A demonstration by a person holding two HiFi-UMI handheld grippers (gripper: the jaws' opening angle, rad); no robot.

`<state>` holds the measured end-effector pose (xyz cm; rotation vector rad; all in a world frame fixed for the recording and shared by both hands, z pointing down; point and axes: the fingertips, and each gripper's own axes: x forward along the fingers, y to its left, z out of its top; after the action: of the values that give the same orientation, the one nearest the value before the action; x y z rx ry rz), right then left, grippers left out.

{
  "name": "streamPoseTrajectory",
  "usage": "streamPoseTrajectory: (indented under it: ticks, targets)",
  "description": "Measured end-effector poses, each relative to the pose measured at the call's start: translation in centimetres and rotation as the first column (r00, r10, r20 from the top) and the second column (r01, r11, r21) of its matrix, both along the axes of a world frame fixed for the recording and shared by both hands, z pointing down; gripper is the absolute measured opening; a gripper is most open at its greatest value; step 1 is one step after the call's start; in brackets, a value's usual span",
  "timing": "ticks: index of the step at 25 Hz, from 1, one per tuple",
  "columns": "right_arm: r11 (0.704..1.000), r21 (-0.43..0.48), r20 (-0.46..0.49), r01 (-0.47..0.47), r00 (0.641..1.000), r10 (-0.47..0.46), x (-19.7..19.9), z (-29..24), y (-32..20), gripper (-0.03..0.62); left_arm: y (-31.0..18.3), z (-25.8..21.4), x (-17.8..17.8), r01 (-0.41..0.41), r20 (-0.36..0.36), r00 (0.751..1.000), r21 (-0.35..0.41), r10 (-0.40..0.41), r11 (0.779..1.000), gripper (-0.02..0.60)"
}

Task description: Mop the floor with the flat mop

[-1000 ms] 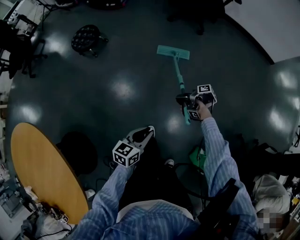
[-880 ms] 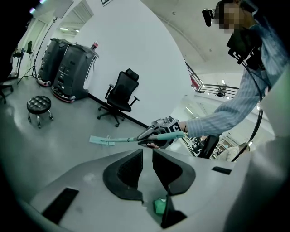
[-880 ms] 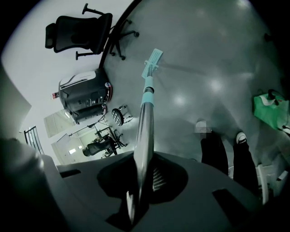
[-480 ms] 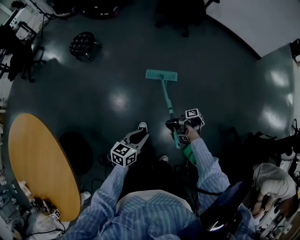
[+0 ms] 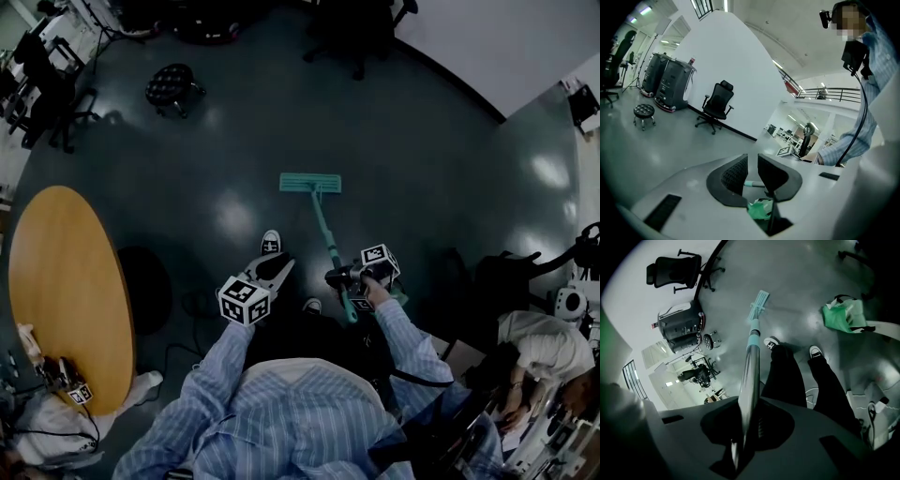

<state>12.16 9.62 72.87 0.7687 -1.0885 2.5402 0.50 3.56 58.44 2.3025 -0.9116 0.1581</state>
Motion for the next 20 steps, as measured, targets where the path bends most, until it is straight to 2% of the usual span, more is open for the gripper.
streamPoseTrajectory:
  ticks: [6,12,20]
  targets:
    - [0.999,-0.008,-0.007,0.053,0.999,-0.053,3.0,-1.6,9.1,0.057,7.1,-0.1,2.4,0.006,-0.01,1.0,-0.014,-0.007,1.0,0.069]
    - [0.986,-0.014,-0.008,0.168,0.986,-0.168,6.6,-1.8,16.6,0.057,9.1,-1.0,3.8,-0.005,0.0,1.0,0.024,0.005,1.0,0.069]
    - [0.978,-0.024,-0.011,0.207,0.978,-0.207,8.7,-3.7,22.0,0.057,11.8,-0.9,4.5,-0.021,0.008,1.0,0.036,0.021,0.999,0.069]
